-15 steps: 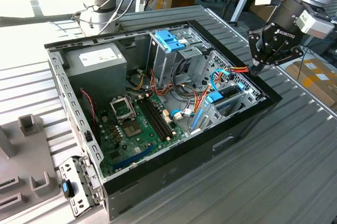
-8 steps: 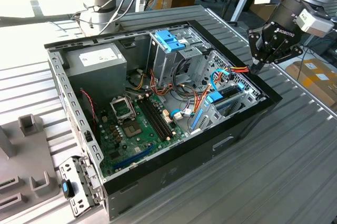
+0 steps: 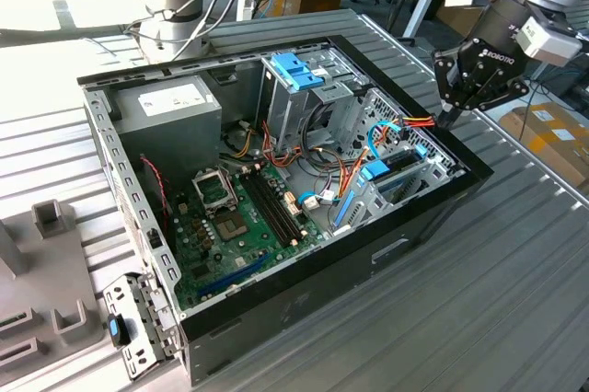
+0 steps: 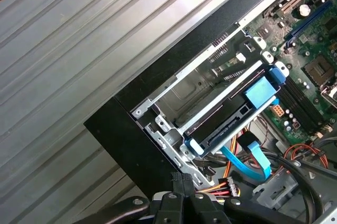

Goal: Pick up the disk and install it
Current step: 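Insert the first disk wire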

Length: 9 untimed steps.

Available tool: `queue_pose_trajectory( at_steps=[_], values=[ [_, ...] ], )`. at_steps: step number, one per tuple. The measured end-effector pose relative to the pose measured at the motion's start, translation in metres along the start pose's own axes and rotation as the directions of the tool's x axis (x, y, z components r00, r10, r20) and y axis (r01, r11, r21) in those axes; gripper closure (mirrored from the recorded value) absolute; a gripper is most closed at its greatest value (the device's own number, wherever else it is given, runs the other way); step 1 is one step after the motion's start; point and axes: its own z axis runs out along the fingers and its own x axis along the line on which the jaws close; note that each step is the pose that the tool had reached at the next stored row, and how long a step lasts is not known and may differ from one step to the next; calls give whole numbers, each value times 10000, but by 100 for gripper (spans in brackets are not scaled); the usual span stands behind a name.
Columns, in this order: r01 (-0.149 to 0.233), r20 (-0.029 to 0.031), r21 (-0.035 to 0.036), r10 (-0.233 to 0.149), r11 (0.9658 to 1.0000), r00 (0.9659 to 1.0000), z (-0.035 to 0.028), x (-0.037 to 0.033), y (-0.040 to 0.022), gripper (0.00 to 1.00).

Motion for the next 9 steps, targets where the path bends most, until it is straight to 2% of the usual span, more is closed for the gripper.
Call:
queue_pose_trajectory(
  at_steps=[1, 3, 5, 7, 9],
  values=[
    [1, -99, 102, 0, 9999, 10000, 2, 0, 0, 89],
    [4, -246, 244, 2, 9997, 9997, 3, 0, 0, 89],
    [6, -326, 328, 4, 9995, 9995, 5, 0, 1, 89],
    [8, -334, 358, 4, 9994, 9994, 4, 0, 0, 89],
    [13, -144, 593, -4, 9982, 9999, 7, 0, 0, 89]
  ],
)
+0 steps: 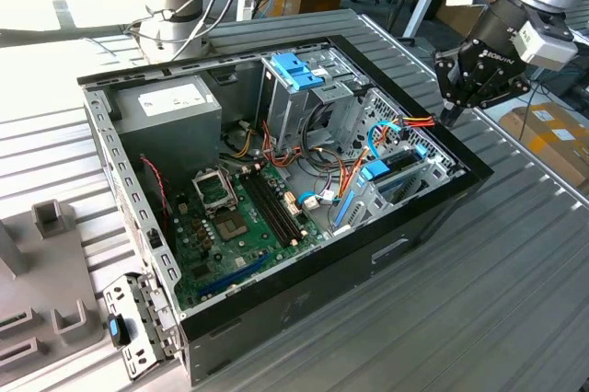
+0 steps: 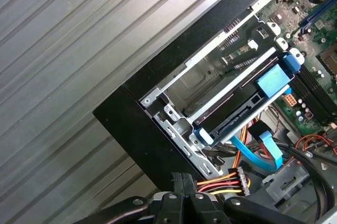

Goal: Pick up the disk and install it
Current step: 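Insert the first disk wire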

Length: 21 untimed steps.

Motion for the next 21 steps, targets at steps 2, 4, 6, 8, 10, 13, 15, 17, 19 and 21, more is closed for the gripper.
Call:
queue_pose_trajectory(
  at_steps=[2, 4, 6, 8, 10, 13, 15, 17, 19, 21],
  values=[
    [0, 80, 100, -1, 10000, 10000, 1, 0, 0, 89],
    [0, 81, 101, -1, 9999, 10000, 0, 0, 0, 89],
    [0, 82, 103, 0, 9999, 10000, 1, 0, 0, 89],
    [0, 83, 103, -1, 9999, 10000, 1, 0, 0, 89],
    [0, 84, 104, -1, 9999, 10000, 1, 0, 0, 83],
    [0, 85, 106, -1, 9999, 10000, 1, 0, 0, 64],
    [0, 85, 106, -1, 9999, 10000, 1, 0, 0, 64],
    [0, 87, 108, -1, 9999, 10000, 1, 0, 0, 52],
    [0, 87, 108, -1, 9999, 10000, 1, 0, 0, 52],
    [0, 88, 110, -1, 9999, 10000, 1, 0, 0, 52]
  ],
)
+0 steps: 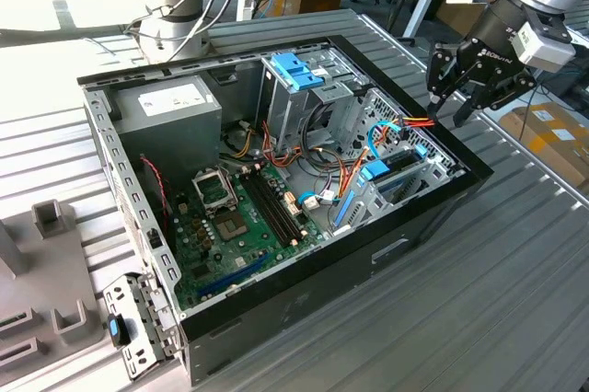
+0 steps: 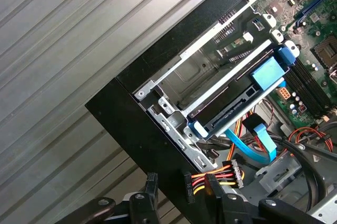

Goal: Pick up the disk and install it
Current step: 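Insert the first disk wire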

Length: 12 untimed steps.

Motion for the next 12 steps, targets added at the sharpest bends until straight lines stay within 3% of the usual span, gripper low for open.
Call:
queue_pose_trajectory(
  at_steps=[4, 12],
  values=[
    [37, 2, 0, -37, 10000, 10000, 0, 0, 0, 52],
    [577, 23, -17, -577, 9983, 9983, 24, 1, 1, 52]
  ],
)
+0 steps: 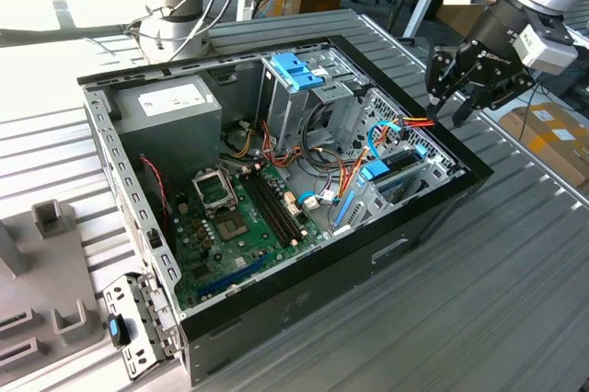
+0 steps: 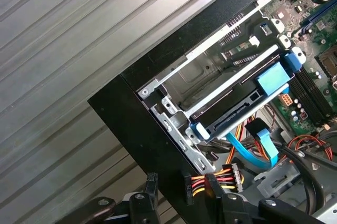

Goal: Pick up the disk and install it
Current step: 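Insert the first disk wire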

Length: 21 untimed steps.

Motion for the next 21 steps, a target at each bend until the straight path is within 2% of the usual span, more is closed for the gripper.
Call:
queue_pose_trajectory(
  at_steps=[9, 19, 20, 21],
  values=[
    [53, 0, -4, -53, 10000, 10000, 79, 10, -3, 52],
    [59, 0, -5, -59, 10000, 10000, 102, 11, -2, 52],
    [60, 0, -5, -60, 10000, 10000, 103, 11, -2, 53],
    [60, 0, -5, -60, 10000, 10000, 103, 11, -2, 60]
  ],
)
